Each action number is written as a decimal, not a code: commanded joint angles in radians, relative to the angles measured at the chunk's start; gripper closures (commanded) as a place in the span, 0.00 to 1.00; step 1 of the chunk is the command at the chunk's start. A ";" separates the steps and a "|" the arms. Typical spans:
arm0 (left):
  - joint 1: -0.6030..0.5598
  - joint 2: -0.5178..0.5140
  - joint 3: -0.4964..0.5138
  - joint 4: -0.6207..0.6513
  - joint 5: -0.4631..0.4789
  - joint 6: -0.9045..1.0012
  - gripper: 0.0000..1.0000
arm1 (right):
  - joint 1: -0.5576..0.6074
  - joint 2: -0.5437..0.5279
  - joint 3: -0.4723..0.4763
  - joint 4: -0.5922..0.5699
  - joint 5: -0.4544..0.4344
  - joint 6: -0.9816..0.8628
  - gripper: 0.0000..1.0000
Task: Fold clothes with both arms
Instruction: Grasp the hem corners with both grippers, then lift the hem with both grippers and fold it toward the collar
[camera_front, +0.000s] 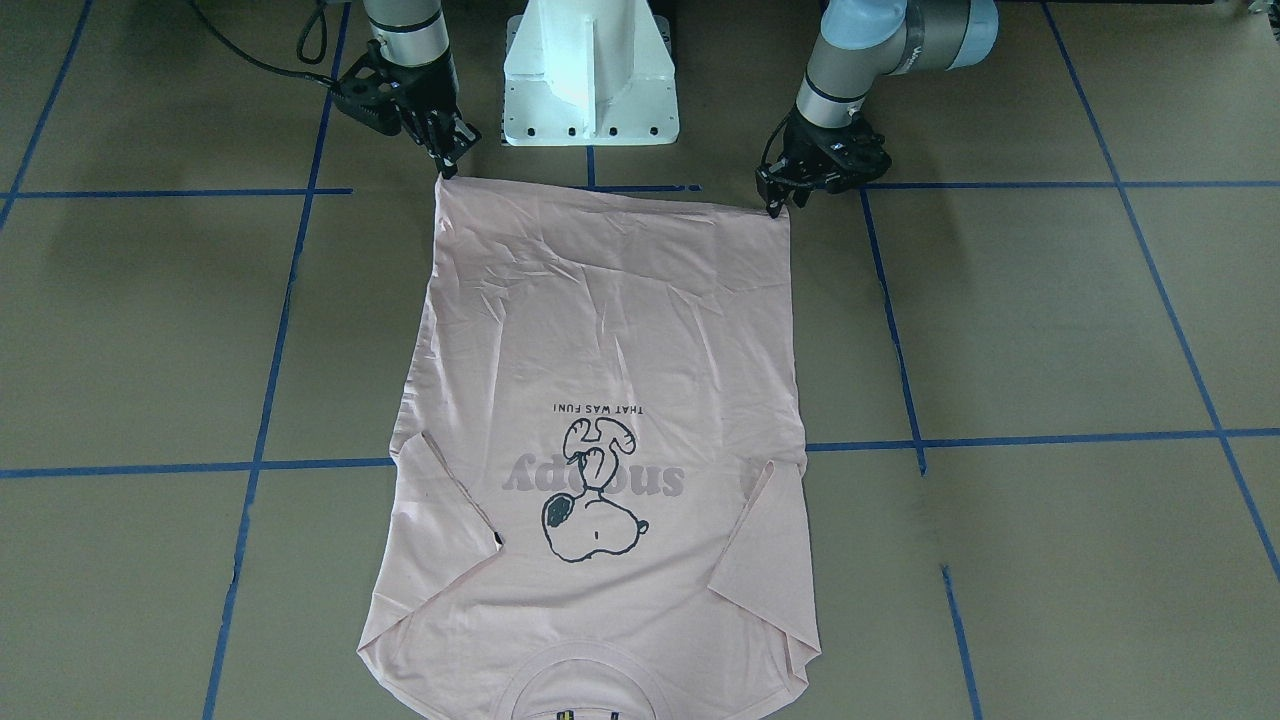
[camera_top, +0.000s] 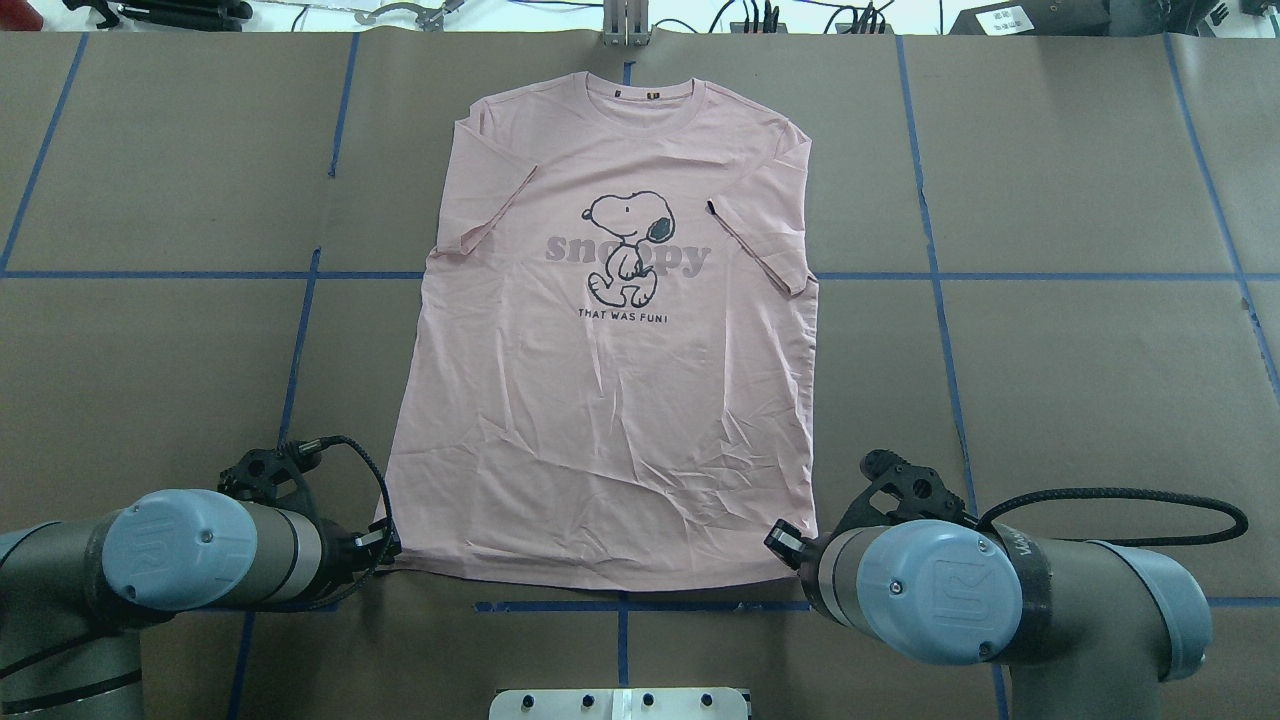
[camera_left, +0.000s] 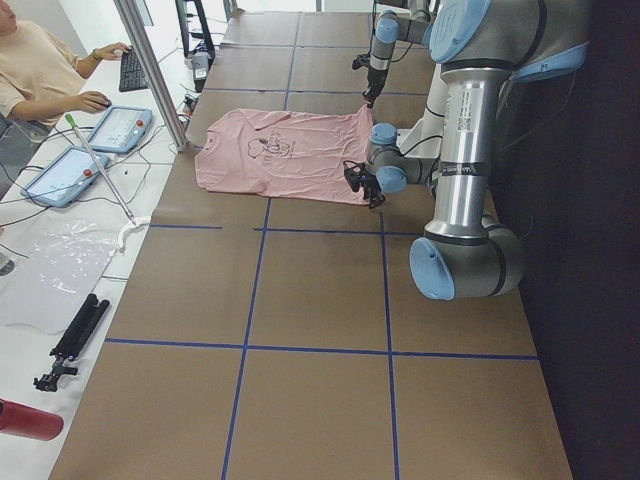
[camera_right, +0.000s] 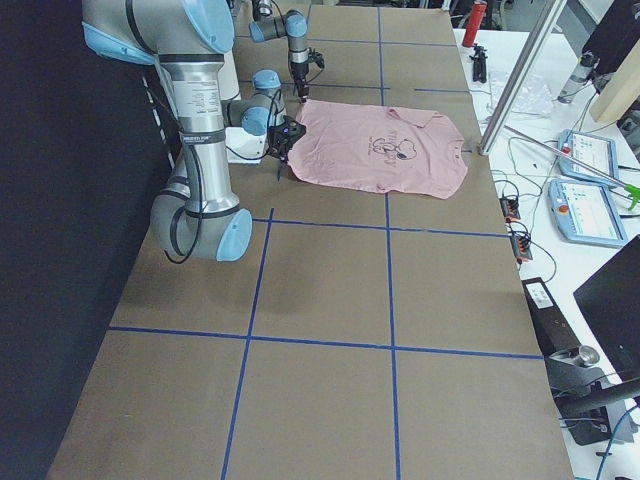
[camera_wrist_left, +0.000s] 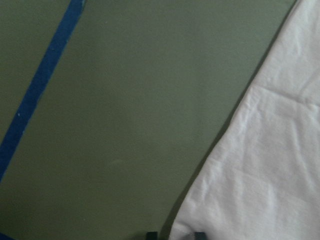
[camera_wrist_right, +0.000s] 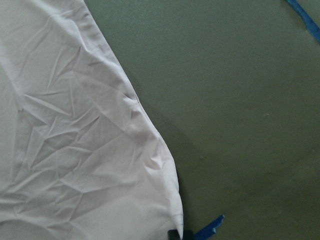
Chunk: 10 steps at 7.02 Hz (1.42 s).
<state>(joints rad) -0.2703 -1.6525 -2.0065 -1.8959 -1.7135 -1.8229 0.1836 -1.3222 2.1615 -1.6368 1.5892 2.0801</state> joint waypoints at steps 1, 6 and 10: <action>0.002 -0.004 0.003 0.001 -0.002 -0.001 0.55 | 0.000 -0.002 -0.002 0.000 0.000 0.000 1.00; 0.002 -0.016 -0.018 0.003 -0.005 -0.004 1.00 | -0.001 0.000 -0.012 0.002 0.000 0.000 1.00; 0.133 -0.012 -0.248 0.229 0.018 -0.096 1.00 | -0.089 -0.076 0.081 0.002 -0.011 0.000 1.00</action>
<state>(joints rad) -0.2339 -1.6630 -2.1661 -1.7779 -1.7122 -1.8659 0.1460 -1.3489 2.1884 -1.6353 1.5830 2.0807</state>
